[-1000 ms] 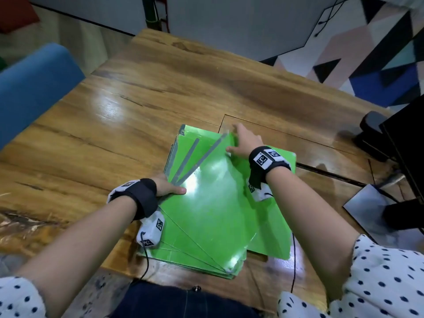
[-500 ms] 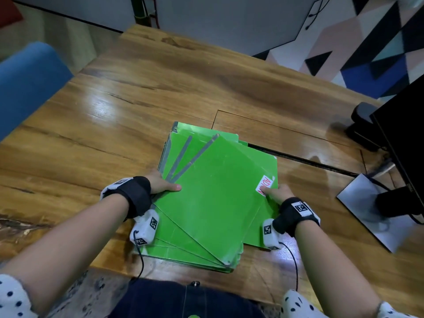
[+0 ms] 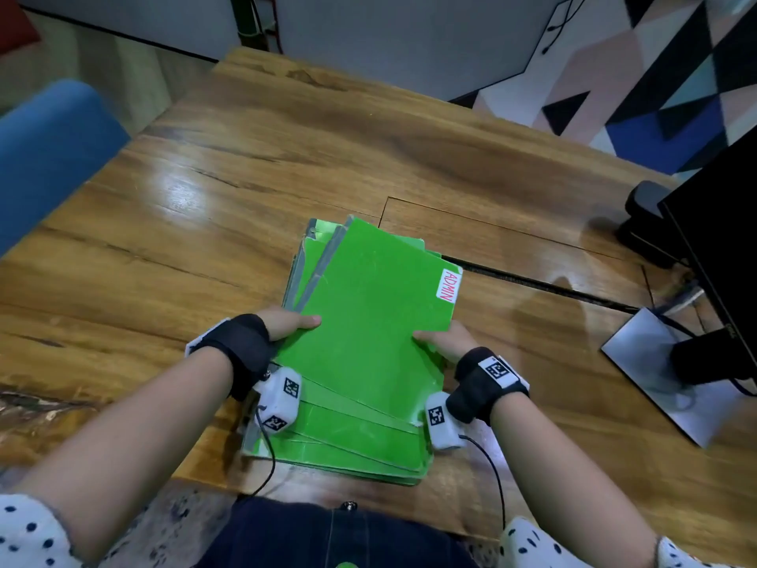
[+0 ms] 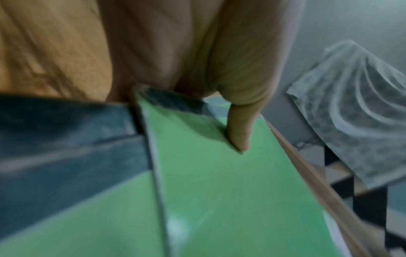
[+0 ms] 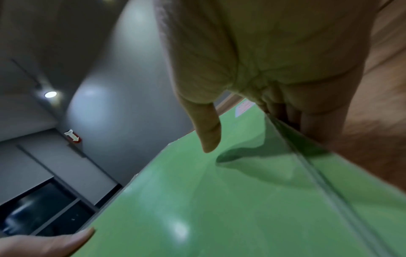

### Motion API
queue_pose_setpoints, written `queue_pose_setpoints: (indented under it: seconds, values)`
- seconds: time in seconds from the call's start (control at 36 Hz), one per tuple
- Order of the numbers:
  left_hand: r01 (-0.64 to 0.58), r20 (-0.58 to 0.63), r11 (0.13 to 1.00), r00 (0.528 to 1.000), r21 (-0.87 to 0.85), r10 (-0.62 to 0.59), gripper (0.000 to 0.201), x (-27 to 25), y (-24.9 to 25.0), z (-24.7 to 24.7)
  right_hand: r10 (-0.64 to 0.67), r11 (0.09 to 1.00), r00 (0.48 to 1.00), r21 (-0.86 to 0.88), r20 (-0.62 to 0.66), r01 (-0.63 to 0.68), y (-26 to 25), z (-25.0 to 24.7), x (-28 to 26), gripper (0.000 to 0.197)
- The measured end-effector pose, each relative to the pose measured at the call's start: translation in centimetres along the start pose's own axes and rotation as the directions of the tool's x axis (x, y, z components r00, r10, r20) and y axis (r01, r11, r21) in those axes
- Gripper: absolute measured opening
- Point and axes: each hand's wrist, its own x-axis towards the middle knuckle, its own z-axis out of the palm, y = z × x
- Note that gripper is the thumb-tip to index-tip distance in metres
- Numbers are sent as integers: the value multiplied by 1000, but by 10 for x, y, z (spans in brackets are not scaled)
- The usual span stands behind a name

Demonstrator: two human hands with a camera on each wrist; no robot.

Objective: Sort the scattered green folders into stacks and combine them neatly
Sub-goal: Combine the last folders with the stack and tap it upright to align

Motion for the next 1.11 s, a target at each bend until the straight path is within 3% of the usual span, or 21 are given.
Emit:
queue_pose_setpoints:
  seconds: [0.11, 0.19, 0.22, 0.31, 0.33, 0.42, 0.5, 0.56, 0.58, 0.69, 0.75, 0.83, 0.92, 0.94, 1.03, 1.11]
  values:
    - [0, 66, 999, 998, -47, 3, 73, -2, 1, -5, 58, 998, 998, 16, 31, -59, -1, 8, 8, 68]
    - [-7, 60, 997, 998, -73, 11, 73, -6, 7, 4, 58, 998, 998, 25, 5, -58, 8, 10, 24, 105]
    - [0, 55, 996, 998, -90, 5, 76, -7, 8, 8, 58, 998, 998, 34, 11, -58, 6, 11, 18, 104]
    - [-6, -17, 988, 1000, -157, 3, 83, -8, 10, 14, 57, 993, 998, 105, -3, -57, -2, 9, 0, 66]
    - [-24, -53, 984, 998, -179, 14, 85, -10, 10, 14, 71, 986, 998, 153, -3, -69, -2, 6, -2, 63]
    - [-78, -121, 974, 991, -214, 53, 90, -13, 16, 13, 68, 970, 998, 235, 13, -70, 6, -2, 10, 91]
    - [-167, -147, 957, 980, -238, 135, 100, -22, 29, 11, 43, 937, 999, 347, 22, -47, 45, -14, 70, 116]
    - [-237, -170, 944, 965, -229, 201, 106, -28, 39, 10, 26, 903, 1000, 429, 5, -26, 48, -23, 78, 115]
    - [-275, -177, 934, 955, -226, 238, 109, -32, 44, 9, 10, 888, 1000, 459, -13, -3, 32, -27, 54, 113]
    - [-427, -205, 860, 902, -280, 381, 122, -48, 65, -2, -149, 796, 971, 560, -188, 231, -25, -50, -6, 104]
    - [-532, -248, 802, 844, -273, 475, 118, -53, 75, -7, -223, 748, 926, 556, -306, 364, -52, -62, -33, 97]
    - [-665, -313, 702, 744, -256, 590, 112, -66, 89, -14, -372, 666, 833, 507, -411, 547, -77, -79, -55, 59]
    - [-749, -358, 615, 660, -247, 661, 92, -70, 97, -19, -440, 621, 758, 446, -482, 645, -89, -89, -66, 45]
    - [-756, -354, 603, 652, -252, 670, 91, -69, 98, -19, -460, 619, 743, 425, -486, 660, -88, -90, -67, 50]
    - [-753, -326, 589, 658, -294, 679, 99, -70, 95, -17, -477, 630, 742, 406, -471, 663, -76, -86, -64, 89]
    - [-744, -366, 538, 665, -395, 651, 108, -74, 96, -16, -501, 654, 747, 375, -436, 657, -64, -78, -62, 69]
